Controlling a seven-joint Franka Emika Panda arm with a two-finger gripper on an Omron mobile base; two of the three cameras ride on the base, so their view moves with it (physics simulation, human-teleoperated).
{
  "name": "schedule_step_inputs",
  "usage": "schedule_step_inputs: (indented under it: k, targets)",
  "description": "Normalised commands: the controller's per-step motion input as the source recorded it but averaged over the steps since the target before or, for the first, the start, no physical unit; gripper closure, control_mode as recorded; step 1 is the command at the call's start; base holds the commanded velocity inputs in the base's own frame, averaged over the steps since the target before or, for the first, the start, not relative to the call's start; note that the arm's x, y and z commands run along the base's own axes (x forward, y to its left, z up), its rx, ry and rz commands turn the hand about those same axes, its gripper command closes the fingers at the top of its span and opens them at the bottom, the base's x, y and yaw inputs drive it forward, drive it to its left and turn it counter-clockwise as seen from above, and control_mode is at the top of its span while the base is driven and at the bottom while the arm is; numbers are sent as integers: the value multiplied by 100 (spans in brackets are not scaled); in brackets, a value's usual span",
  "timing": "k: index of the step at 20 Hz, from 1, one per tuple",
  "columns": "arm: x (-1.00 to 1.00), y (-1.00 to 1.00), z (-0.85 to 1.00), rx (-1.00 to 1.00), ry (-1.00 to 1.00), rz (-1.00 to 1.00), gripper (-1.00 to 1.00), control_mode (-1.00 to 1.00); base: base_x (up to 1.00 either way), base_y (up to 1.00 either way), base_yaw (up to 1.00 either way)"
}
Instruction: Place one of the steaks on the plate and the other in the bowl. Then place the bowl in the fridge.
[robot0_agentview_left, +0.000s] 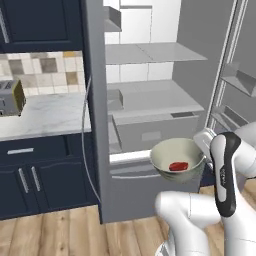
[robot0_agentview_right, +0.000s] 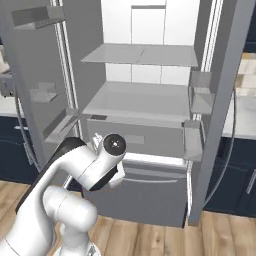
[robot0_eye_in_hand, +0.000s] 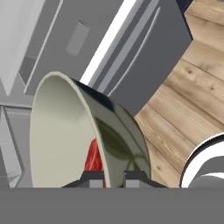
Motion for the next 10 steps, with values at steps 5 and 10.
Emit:
schedule_step_inputs:
  k: [5,10]
  targets:
    - [0,0,0,0,0,0,100,100,67,-10,14]
    - [0,0,0,0,0,0,100,100,42,-16,0]
